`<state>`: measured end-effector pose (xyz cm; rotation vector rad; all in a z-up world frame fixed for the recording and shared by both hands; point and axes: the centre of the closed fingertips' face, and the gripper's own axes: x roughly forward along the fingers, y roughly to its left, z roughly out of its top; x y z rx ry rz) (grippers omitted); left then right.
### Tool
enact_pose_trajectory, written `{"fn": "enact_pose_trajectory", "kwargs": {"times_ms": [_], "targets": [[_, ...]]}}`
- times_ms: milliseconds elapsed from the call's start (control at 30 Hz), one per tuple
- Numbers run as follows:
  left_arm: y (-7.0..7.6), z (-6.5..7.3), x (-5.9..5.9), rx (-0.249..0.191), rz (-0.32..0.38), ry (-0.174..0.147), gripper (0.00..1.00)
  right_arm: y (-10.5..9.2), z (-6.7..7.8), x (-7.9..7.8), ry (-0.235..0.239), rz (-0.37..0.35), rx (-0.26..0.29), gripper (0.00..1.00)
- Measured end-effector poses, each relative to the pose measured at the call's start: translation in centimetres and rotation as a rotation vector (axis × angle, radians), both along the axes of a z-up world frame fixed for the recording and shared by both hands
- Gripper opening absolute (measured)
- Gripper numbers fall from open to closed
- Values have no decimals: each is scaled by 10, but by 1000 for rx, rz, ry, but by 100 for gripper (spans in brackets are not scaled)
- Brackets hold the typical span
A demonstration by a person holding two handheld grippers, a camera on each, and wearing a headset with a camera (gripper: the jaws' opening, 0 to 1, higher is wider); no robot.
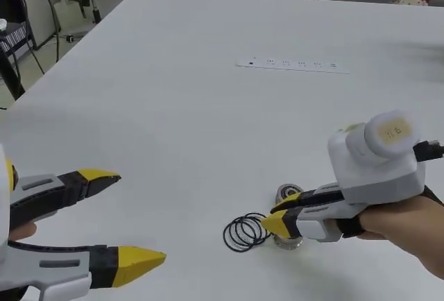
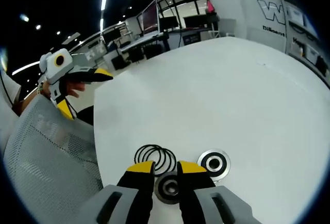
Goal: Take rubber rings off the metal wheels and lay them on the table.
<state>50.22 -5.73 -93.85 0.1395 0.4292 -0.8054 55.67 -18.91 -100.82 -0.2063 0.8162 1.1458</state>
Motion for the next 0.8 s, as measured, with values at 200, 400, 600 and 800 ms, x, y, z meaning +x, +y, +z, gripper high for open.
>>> {"fn": "enact_pose_trajectory", "kwargs": {"times_ms": [200,400,600,800], "targets": [[1,-1,0,3,0,1,75,-5,7,8,-10,-32,17,15],[1,0,1,4,-1,0,76,-13,18,18,-23,-80,51,15],[-3,2,2,0,-11,-8,76,-16,30,18,-40,-95,77,16],[-9,4,-1,2,-43,-6,79,-19,38,12,-68,-66,83,25]]}}
